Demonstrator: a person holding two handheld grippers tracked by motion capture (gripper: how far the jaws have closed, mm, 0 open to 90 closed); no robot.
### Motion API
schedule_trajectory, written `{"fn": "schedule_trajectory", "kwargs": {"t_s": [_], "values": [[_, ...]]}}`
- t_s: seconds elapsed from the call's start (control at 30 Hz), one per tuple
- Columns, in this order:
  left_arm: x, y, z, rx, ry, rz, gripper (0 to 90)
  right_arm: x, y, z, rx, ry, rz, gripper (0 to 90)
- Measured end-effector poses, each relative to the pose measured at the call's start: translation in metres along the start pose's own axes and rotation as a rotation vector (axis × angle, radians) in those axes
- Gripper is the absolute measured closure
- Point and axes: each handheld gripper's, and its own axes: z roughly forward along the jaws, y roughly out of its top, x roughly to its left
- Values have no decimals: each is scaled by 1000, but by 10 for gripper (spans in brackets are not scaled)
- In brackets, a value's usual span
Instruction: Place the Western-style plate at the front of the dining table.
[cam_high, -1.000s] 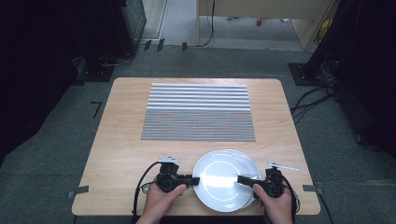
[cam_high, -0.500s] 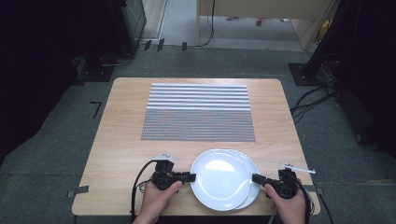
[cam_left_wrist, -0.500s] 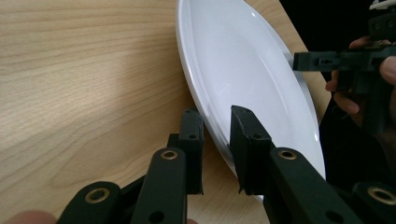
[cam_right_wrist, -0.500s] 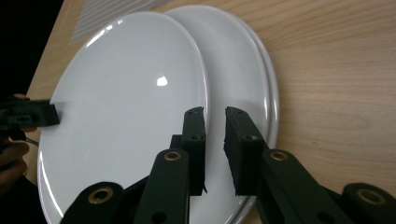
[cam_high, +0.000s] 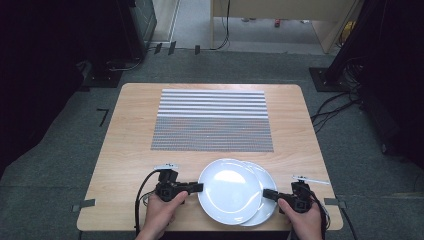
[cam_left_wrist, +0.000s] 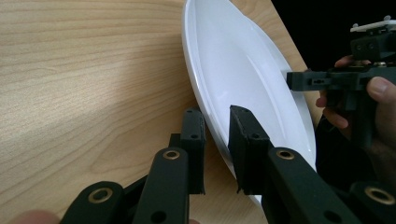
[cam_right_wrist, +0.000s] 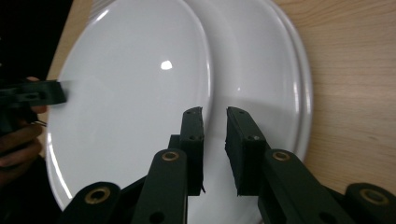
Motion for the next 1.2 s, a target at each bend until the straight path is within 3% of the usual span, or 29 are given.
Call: {"fn": "schedule_trajectory", "kwargs": {"t_s": [0.13, 0.57, 0.73, 0.93, 1.2], "values": [[1, 0, 1, 1, 1, -1, 767, 3, 0, 2, -3, 40, 12, 753], [4, -1, 3, 4, -7, 4, 771, 5, -3, 10, 20, 43, 28, 765], [4, -1, 4, 1, -8, 0, 771, 3, -3, 10, 17, 57, 57, 790], [7, -2, 4, 2, -27, -27, 775, -3, -2, 9, 8, 108, 119, 819], [4, -2, 4, -1, -36, -6, 783, -4, -1, 6, -12, 110, 134, 838]]}}
